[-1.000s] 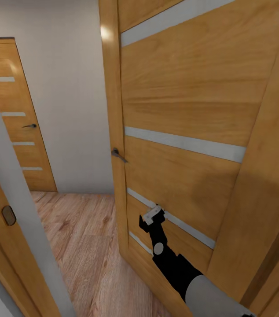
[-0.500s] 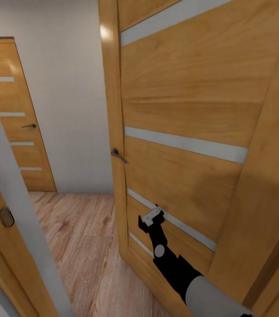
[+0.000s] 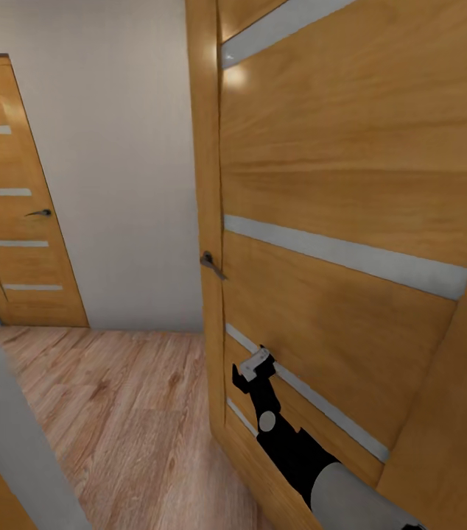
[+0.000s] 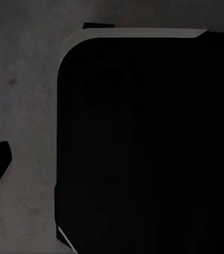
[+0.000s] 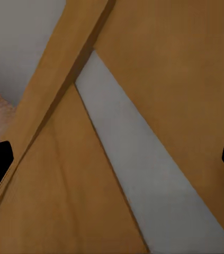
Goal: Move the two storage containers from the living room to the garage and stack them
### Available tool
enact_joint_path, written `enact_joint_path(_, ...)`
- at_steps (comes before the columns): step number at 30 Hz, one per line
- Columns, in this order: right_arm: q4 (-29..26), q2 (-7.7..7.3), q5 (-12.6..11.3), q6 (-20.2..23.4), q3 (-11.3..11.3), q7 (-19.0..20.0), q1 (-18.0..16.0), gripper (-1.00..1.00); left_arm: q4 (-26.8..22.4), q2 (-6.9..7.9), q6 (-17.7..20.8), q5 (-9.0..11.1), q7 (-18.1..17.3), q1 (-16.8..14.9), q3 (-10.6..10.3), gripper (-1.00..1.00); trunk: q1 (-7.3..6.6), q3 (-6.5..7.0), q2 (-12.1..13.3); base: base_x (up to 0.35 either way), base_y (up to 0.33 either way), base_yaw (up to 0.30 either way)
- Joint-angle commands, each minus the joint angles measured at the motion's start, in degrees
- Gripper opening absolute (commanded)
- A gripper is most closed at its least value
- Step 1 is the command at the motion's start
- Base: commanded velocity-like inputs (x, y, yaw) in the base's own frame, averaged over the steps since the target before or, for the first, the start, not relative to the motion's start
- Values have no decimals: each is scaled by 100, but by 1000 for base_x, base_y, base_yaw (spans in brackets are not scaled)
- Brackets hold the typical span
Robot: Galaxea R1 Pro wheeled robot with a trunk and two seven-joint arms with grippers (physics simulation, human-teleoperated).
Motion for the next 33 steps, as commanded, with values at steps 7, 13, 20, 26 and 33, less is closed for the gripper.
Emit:
enact_joint_path(7,246,0,31,-29,-9,-76,-10,100,0,-1,-15,36,-1,0,7,100,3,-5,-2,271,0,0)
enact_joint_path(13,303,0,73,-70,3,-105,-10,100,0,-1,-15,34,0,0,8,100,3,-5,-2,233,0,0)
enact_joint_path(20,309,0,35,-101,-56,-164,-10,100,0,-1,-15,37,-2,0,8,100,3,-5,-2,208,0,0)
enact_joint_path(26,309,0,-4,-92,-78,-282,-10,100,0,-1,-15,38,0,0,7,100,3,-5,-2,165,0,0)
enact_joint_path(33,378,0,-35,-14,-81,-433,-11,100,0,-1,-15,36,0,0,8,100,3,-5,-2,39,0,0)
